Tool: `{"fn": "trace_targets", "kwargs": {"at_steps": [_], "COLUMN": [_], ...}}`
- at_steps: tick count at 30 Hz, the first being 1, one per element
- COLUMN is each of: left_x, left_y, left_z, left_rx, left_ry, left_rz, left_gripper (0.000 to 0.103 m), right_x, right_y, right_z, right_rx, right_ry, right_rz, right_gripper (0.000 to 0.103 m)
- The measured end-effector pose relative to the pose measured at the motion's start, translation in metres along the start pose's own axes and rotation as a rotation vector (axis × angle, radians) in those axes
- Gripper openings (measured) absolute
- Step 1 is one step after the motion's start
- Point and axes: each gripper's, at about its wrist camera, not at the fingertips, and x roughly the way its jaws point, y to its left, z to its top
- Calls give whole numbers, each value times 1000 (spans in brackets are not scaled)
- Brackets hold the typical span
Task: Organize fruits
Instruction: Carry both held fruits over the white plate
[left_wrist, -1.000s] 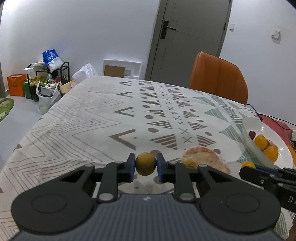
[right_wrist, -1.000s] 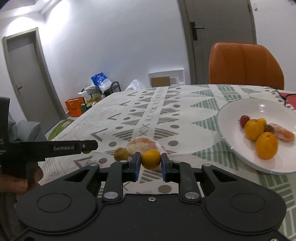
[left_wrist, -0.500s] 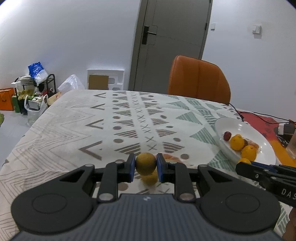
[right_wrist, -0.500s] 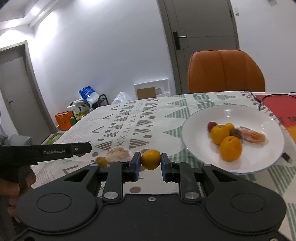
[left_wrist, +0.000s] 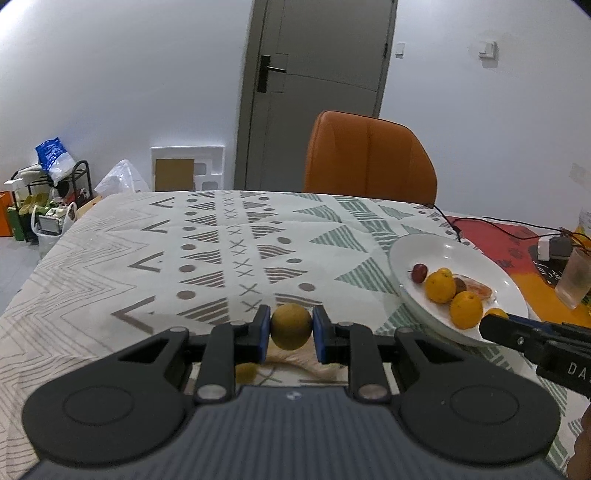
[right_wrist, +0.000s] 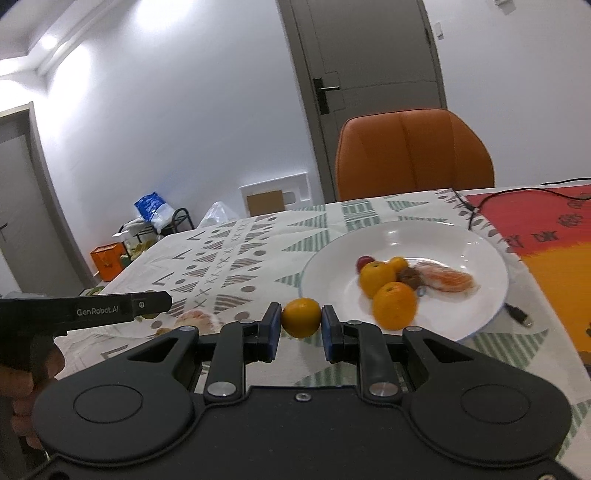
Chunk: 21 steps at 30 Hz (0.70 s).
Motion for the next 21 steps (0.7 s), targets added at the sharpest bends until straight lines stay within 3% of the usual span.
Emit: {"fn": "trace_targets", "kwargs": {"at_steps": [21], "left_x": [21], "left_y": [-55], "left_z": [15], "left_rx": [59], "left_ry": [-15], "left_rz": [-63], "left_gripper": [22], "right_x": [-6], "right_y": [-55], "right_z": [1], "right_rx": [76], "right_ry": [-21], "right_rz": [-75], "right_gripper": [21]}}
